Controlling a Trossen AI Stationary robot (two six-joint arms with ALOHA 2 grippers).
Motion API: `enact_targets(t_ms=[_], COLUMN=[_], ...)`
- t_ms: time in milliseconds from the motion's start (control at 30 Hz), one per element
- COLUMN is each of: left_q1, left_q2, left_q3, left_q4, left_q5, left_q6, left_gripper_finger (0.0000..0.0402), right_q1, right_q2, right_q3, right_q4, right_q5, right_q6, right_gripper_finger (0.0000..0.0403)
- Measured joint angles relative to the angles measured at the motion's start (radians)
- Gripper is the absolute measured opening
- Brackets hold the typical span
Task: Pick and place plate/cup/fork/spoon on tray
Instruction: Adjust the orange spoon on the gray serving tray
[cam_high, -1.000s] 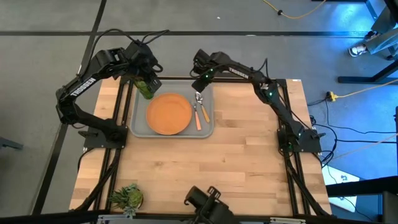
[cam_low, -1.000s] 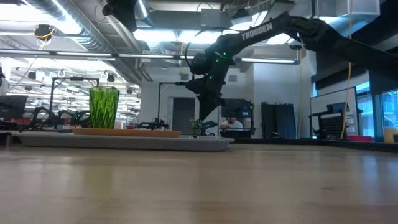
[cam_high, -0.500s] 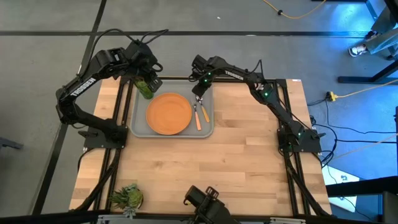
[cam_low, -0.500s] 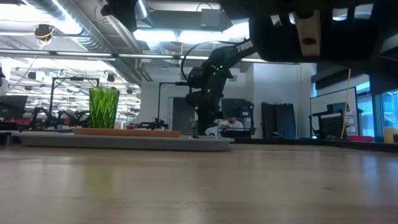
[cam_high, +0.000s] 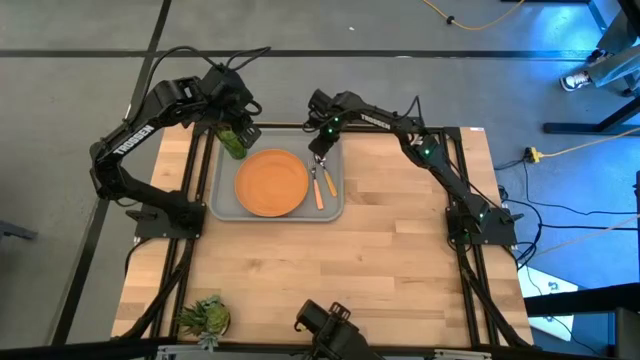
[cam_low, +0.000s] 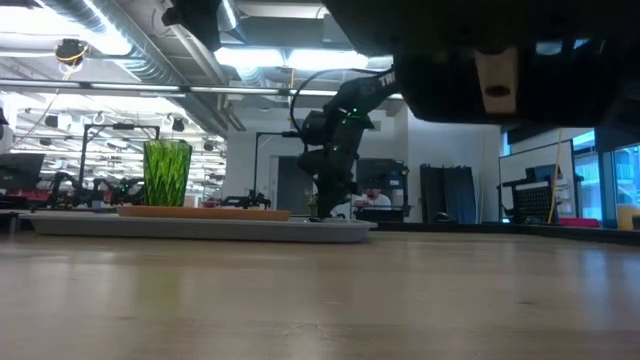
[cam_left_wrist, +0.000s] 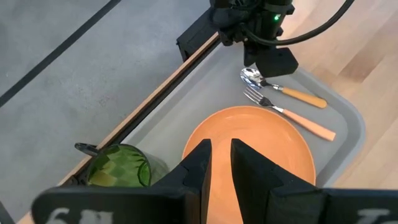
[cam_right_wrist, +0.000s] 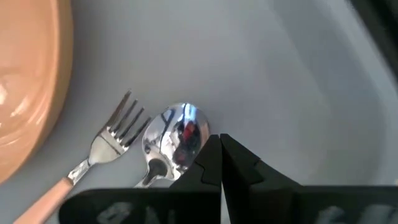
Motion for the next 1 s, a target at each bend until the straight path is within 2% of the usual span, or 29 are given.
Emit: enact_targets(t_ms=[667,767,900,1000], left_q1=[0.0,0.0,0.0,0.0], left_q2=[0.0,0.0,0.0,0.0], left_q3=[0.0,0.0,0.0,0.0], left_q4=[0.003,0.003,0.003,0.003], left_q5=[0.0,0.0,0.0,0.0], left_q6=[0.004,0.004,0.004,0.004], left_gripper_finger=[0.0053,0.0053,0.0053,0.0053], right_q1=[0.011,0.015,0.015,0.012], right_q2=[0.002,0.002,0.002,0.002], right_q3=[0.0,0.0,0.0,0.0], right_q4=[-0.053,-0.038,-0.002,0.004], right_q5=[-0.013,0.001,0.073,0.065], right_q6=[-0.048,-0.058,-0.064,-0.044], right_gripper_finger=[0.0,0.0,0.0,0.0])
